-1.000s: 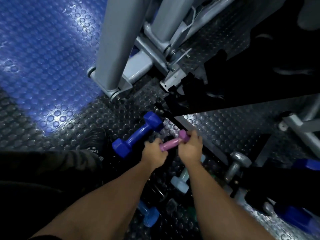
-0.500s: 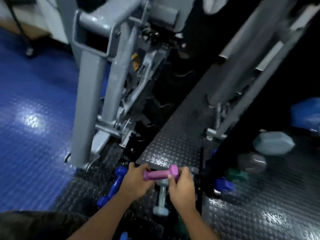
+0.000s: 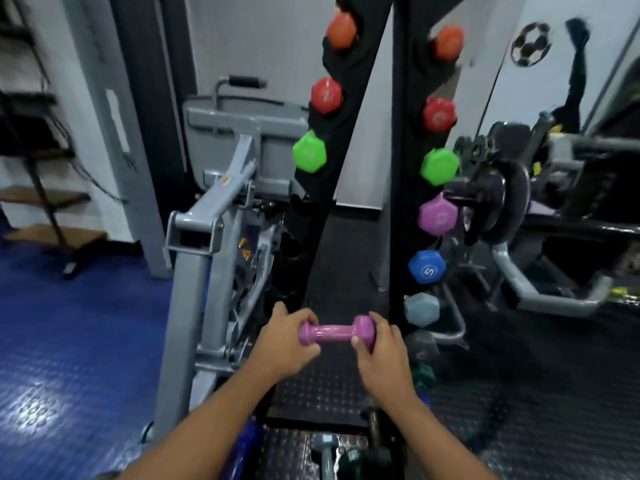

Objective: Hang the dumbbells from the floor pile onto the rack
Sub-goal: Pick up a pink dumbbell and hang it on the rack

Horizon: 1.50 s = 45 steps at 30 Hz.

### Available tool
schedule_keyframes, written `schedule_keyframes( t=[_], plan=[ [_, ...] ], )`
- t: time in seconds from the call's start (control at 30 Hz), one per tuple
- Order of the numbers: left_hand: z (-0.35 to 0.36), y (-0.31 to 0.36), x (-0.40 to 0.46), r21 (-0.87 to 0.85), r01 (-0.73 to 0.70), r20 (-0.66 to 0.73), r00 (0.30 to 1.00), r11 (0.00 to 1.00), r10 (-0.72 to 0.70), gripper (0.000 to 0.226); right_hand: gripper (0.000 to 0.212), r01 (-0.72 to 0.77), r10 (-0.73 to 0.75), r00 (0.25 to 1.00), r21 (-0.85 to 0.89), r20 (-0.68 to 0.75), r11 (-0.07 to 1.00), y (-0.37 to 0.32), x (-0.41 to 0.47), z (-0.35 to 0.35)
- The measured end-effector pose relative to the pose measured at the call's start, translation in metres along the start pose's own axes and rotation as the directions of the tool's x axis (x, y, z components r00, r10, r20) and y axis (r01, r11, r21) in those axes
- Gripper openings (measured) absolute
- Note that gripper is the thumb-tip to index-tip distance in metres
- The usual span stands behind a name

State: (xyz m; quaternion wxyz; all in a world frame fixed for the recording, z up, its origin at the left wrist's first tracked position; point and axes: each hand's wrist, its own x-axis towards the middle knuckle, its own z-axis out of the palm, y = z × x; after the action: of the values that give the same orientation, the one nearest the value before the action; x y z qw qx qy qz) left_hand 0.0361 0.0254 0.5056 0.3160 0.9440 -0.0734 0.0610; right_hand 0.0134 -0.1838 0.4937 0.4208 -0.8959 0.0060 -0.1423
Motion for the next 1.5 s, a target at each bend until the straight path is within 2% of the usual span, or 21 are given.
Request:
schedule_keyframes(
  t=[0.13,0.27,0.37,0.47,0.53,0.73,0.93,1.17,1.23,1.33,1.5],
  plan=[
    [-0.033,0.030,-0.010,-0.051,-0.062,-0.083,0.995,0.997,0.057,0.038,0.054,0.046,-0.043,0.998,0.070,-0.042,0.996,-0.030,-0.001,-0.032],
    [-0.061,0.042,-0.016,-0.145,-0.100,-0.180,0.981,0.984,0.073,0.061,0.057,0.100,-0.093,0.993,0.091,-0.077,0.991,-0.051,0.007,-0.048],
    [-0.081,0.042,-0.017,-0.225,-0.127,-0.264,0.962,0.966,0.065,0.067,0.056,0.091,-0.085,0.995,0.123,-0.053,0.988,-0.066,0.011,-0.057],
    [-0.095,0.037,-0.016,-0.302,-0.157,-0.345,0.938,0.940,0.046,0.075,0.067,0.120,-0.109,0.992,0.197,-0.064,0.973,-0.079,0.014,-0.059],
    [-0.104,0.035,-0.016,-0.336,-0.165,-0.390,0.921,0.927,0.023,0.072,0.069,0.126,-0.114,0.992,0.281,-0.058,0.952,-0.089,0.015,-0.060],
    [-0.132,0.032,-0.007,-0.465,-0.154,-0.486,0.868,0.872,-0.105,0.046,0.076,0.051,-0.154,0.981,0.603,0.119,0.796,-0.120,0.016,-0.058],
    [-0.159,0.027,0.025,-0.549,-0.184,-0.489,0.862,0.815,-0.135,0.043,0.067,0.109,-0.198,0.979,0.687,0.052,0.718,-0.147,0.023,-0.033],
    [-0.177,0.020,0.101,-0.597,-0.220,-0.443,0.892,0.771,-0.088,0.034,0.067,0.197,-0.181,0.979,0.634,-0.092,0.748,-0.164,0.063,0.011],
    [-0.181,0.017,0.126,-0.641,-0.231,-0.422,0.903,0.732,-0.084,0.029,0.070,0.214,-0.179,0.977,0.624,-0.119,0.751,-0.169,0.081,0.024],
    [-0.185,0.012,0.166,-0.668,-0.239,-0.424,0.900,0.705,-0.097,0.034,0.065,0.220,-0.174,0.975,0.629,-0.136,0.745,-0.173,0.112,0.037],
    [-0.181,-0.003,0.219,-0.742,-0.182,-0.363,0.919,0.645,-0.157,0.031,0.060,0.266,-0.197,0.964,0.611,-0.178,0.746,-0.176,0.153,0.054]
  ],
)
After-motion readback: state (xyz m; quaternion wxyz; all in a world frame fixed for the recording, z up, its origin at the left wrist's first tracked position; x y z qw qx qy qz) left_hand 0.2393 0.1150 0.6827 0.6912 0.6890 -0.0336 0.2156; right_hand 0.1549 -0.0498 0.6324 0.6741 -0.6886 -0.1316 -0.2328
